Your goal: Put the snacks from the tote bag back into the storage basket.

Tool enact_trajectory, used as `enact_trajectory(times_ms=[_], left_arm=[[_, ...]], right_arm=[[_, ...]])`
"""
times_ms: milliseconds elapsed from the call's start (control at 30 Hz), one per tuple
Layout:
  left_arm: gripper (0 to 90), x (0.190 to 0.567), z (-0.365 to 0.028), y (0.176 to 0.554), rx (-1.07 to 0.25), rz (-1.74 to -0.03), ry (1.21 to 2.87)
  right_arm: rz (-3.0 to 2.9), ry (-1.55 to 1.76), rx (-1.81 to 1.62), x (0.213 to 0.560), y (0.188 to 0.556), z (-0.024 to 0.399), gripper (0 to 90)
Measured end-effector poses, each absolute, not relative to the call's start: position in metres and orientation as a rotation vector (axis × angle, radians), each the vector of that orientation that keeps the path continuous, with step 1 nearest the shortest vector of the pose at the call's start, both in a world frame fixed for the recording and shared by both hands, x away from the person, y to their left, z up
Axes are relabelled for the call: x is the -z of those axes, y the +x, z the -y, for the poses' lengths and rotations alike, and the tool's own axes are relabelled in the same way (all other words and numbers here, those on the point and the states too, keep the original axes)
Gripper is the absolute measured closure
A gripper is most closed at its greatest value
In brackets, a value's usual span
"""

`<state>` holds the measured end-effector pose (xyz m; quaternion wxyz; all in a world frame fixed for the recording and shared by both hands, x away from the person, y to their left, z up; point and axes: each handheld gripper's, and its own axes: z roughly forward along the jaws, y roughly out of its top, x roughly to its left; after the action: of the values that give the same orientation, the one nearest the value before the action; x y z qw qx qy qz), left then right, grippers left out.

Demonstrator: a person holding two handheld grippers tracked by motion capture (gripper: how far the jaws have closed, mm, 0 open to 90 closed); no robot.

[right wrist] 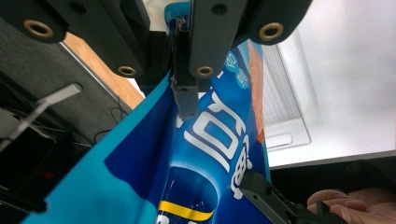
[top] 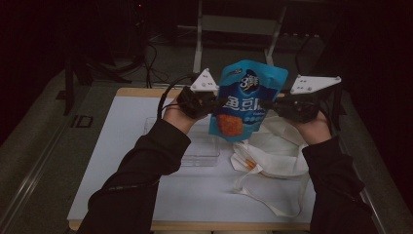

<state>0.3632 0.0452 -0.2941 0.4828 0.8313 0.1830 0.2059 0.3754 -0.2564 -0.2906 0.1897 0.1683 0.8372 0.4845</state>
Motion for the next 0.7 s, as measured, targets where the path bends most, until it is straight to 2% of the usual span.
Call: enact_trajectory(times_ms=[700], left_arm=[[90.0,0.292,-0.121,0.346,-0.575,-0.555,2.02]], right_arm=[[-2.431,0.351,-1.363,0.285,0.387,0.172,88.4]])
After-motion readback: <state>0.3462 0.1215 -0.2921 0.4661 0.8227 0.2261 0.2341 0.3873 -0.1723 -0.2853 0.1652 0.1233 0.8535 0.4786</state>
